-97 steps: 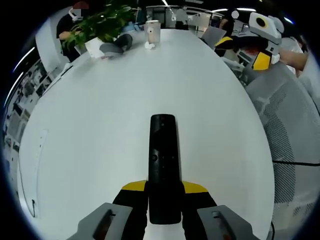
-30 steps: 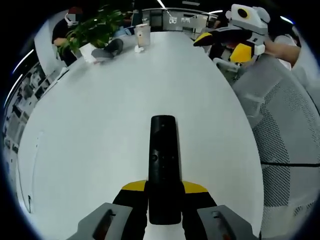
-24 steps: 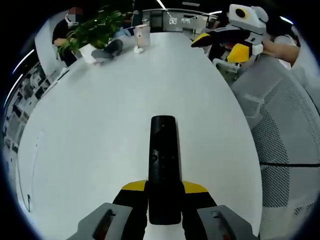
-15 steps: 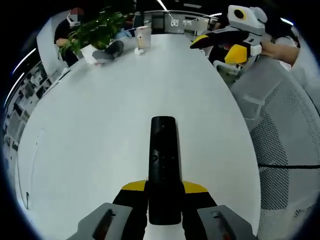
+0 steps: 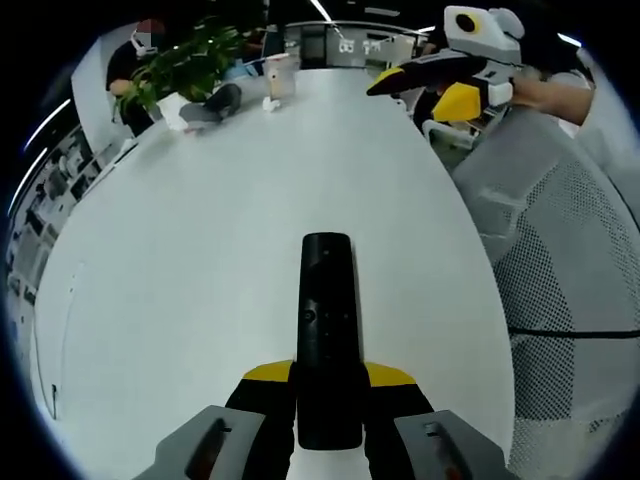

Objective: Press the specified remote control buttons in sequence, fully releasing each button before pressing the next.

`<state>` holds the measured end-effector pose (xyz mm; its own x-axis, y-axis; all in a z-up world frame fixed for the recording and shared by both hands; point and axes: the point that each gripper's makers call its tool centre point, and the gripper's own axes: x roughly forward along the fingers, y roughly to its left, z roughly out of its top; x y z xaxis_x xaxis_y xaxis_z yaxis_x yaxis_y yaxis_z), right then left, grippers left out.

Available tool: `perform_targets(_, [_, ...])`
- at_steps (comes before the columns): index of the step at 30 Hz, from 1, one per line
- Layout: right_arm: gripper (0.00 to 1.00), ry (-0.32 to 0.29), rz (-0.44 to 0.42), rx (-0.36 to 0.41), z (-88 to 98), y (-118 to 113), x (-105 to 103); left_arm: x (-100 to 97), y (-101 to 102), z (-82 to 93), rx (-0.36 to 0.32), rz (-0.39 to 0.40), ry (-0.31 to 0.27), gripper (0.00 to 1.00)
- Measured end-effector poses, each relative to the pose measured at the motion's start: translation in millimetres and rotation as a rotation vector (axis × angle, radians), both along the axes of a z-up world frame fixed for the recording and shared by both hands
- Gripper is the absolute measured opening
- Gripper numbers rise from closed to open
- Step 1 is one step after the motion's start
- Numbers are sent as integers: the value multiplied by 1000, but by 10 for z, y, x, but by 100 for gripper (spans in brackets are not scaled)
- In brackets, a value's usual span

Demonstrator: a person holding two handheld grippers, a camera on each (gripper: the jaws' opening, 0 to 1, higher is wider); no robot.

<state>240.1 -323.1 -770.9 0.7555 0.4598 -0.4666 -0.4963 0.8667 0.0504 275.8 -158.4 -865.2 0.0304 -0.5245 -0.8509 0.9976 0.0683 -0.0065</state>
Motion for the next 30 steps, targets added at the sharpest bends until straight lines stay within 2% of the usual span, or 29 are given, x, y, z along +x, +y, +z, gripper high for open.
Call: perform_targets(30, [51, -5, 0, 8, 18, 2, -2, -253, -29, 1, -20, -2, -1, 24])
